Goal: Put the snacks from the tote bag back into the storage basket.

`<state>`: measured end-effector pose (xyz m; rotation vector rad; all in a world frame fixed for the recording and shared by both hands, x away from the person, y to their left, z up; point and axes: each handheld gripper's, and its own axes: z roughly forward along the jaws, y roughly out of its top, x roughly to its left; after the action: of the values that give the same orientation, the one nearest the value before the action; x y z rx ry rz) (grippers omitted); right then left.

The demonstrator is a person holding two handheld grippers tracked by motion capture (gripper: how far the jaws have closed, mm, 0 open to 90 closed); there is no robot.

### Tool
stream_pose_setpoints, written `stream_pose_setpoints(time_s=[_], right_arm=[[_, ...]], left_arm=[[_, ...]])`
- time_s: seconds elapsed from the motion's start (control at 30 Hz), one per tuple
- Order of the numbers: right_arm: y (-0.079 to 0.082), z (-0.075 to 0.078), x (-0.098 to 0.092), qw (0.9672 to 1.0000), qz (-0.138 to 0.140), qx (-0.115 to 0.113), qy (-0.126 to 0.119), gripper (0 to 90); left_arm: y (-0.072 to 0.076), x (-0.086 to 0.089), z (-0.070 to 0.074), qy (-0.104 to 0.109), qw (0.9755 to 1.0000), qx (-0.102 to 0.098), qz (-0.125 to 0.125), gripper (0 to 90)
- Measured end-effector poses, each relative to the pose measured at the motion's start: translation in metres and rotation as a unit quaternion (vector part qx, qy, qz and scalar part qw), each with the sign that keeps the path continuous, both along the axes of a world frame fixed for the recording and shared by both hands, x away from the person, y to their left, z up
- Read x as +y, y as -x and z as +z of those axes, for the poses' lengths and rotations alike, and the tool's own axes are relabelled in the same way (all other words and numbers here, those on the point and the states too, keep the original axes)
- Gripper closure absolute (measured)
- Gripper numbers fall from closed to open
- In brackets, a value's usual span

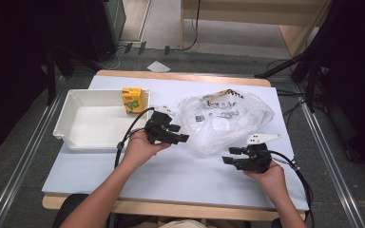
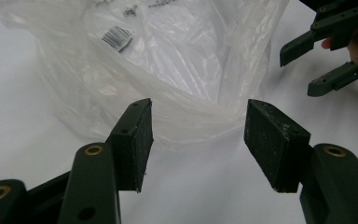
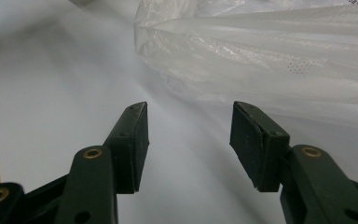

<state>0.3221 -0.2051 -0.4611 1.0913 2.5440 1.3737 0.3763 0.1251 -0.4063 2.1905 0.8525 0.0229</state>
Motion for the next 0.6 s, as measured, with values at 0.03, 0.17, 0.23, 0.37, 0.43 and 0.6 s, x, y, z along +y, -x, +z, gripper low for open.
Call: stream_pose_setpoints(time_s=[0.03,0.17,0.23,0.37,0.43,0.6], right_arm=[[0.0,0.0,0.0,1.0,-0.001,0.0,0.0,48.1],[0.0,0.0,0.0,1.0,0.0,0.003,0.002,48.1],[0.0,0.0,0.001,1.0,0.0,0.004,0.001,48.1],[0.0,-0.001,0.001,1.0,0.001,0.003,0.002,48.1],[0.0,-0.001,0.001,1.0,0.001,0.003,0.002,48.0],[0.0,-0.001,0.001,1.0,0.001,0.001,0.002,47.7]], left_arm=[[0.001,-0.002,-0.002,0.0,1.0,0.0,-0.002,42.7],[0.007,-0.007,-0.01,-0.011,0.9999,0.0,-0.011,42.6],[0.01,-0.008,-0.014,-0.014,0.9998,0.005,-0.013,42.6],[0.016,-0.01,-0.023,-0.035,0.9991,0.007,-0.023,42.6],[0.018,-0.01,-0.026,-0.038,0.9989,0.003,-0.029,42.6],[0.021,-0.009,-0.033,-0.044,0.9984,0.002,-0.036,42.4]])
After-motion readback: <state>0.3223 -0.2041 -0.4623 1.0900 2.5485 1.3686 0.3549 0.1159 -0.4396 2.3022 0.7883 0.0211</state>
